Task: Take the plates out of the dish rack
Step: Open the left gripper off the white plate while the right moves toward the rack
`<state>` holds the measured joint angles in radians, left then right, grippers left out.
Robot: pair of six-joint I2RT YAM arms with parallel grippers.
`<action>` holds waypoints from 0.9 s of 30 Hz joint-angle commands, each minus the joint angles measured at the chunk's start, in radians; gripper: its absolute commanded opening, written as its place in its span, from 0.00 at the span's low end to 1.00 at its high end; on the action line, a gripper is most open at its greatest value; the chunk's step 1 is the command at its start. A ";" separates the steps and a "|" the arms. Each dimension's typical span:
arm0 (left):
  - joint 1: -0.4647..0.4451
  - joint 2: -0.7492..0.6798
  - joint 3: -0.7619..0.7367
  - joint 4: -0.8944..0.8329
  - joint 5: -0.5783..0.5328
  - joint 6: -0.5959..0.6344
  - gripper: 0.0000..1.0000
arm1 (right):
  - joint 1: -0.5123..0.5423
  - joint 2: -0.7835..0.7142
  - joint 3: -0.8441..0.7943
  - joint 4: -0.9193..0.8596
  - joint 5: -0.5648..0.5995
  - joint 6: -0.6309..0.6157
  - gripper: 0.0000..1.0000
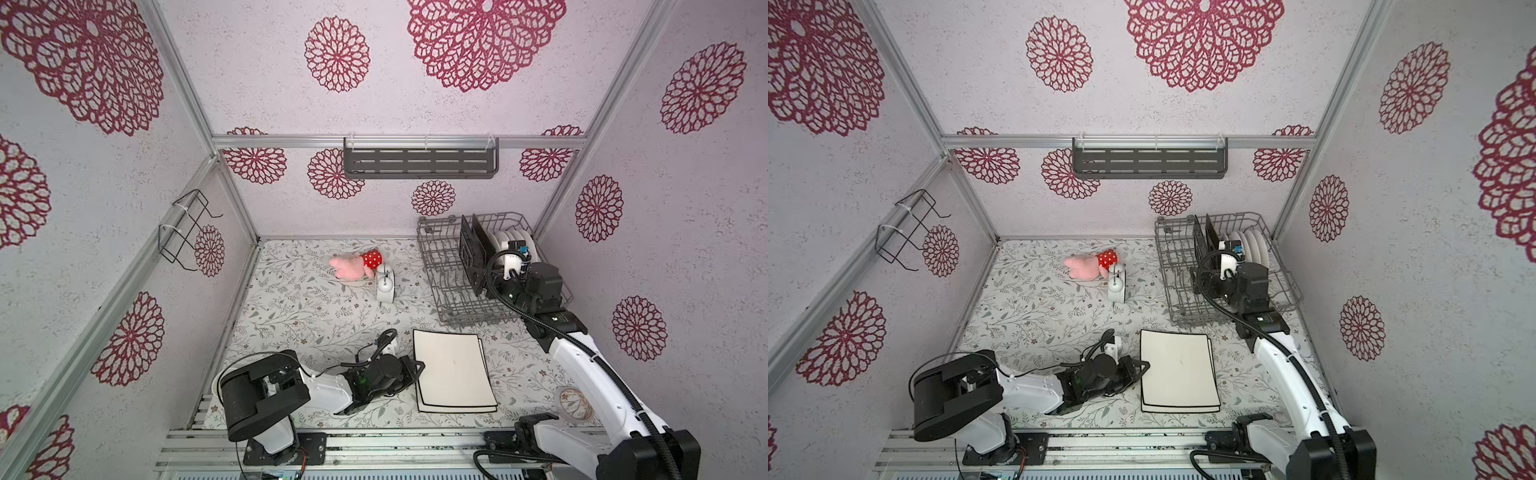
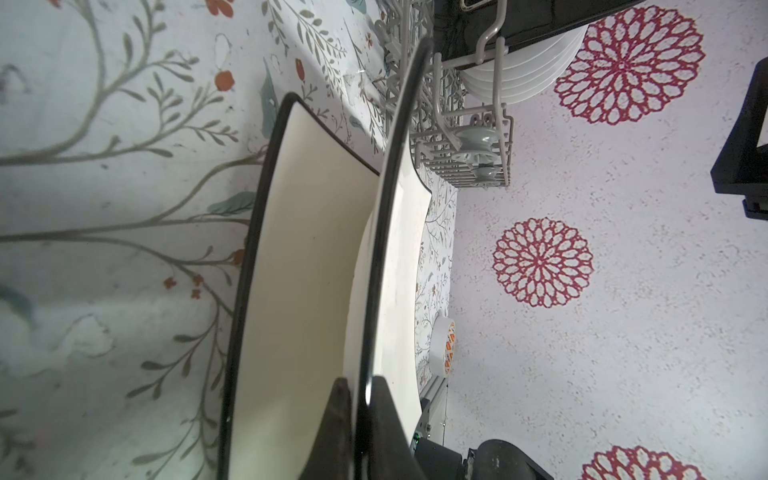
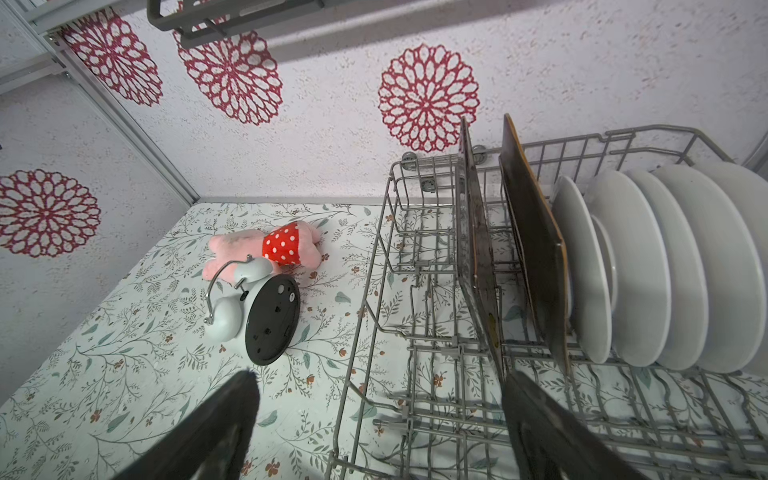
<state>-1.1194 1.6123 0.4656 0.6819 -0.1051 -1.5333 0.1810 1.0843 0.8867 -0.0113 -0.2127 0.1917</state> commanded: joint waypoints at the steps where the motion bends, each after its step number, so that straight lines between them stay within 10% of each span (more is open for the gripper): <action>1: -0.003 -0.013 0.031 -0.027 0.009 -0.025 0.02 | -0.005 -0.023 0.019 0.008 0.012 -0.023 0.95; 27: 0.015 -0.101 0.094 -0.388 0.035 0.067 0.20 | -0.005 -0.080 0.063 -0.253 0.058 -0.045 0.95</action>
<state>-1.1122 1.5131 0.5381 0.2989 -0.0750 -1.4708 0.1810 1.0424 0.9169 -0.2001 -0.1791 0.1627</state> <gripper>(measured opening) 0.193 0.946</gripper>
